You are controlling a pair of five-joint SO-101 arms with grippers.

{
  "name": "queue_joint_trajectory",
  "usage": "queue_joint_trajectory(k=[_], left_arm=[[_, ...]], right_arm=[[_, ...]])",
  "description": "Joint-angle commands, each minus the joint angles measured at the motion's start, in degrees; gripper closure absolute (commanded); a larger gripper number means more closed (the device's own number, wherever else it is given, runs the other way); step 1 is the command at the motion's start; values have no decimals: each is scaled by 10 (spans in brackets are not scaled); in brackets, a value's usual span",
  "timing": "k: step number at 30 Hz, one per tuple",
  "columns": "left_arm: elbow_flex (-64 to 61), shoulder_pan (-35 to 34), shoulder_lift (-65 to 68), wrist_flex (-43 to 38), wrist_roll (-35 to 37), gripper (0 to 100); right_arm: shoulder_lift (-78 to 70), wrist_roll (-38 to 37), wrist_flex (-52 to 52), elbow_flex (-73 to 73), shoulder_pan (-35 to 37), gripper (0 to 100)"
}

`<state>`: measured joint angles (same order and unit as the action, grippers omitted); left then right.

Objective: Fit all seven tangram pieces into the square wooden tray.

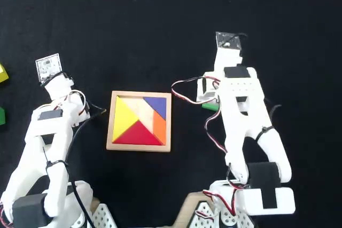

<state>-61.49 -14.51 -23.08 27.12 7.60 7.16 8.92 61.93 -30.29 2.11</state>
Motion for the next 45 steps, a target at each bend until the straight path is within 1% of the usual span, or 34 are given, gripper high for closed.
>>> queue_joint_trajectory(k=[1,7,11,15,18,21,27,37,45], left_arm=[[1,3,-18,-10,-4,938],[1,3,-17,-10,-4,938],[1,3,-17,-10,-4,938],[1,3,-17,-10,-4,938],[1,4,-17,-10,-4,938],[1,5,-17,-10,-4,938],[1,4,-17,-11,-4,938],[3,7,-17,-11,-4,938],[3,7,-17,-11,-4,938]], right_arm=[[30,4,-19,10,15,801],[30,3,-12,49,15,801],[30,2,19,73,18,803],[26,2,29,70,15,803],[-5,2,26,73,16,801],[-56,2,36,110,18,801],[-131,4,103,190,18,804],[-124,4,67,151,19,801],[-124,5,67,147,19,800]])
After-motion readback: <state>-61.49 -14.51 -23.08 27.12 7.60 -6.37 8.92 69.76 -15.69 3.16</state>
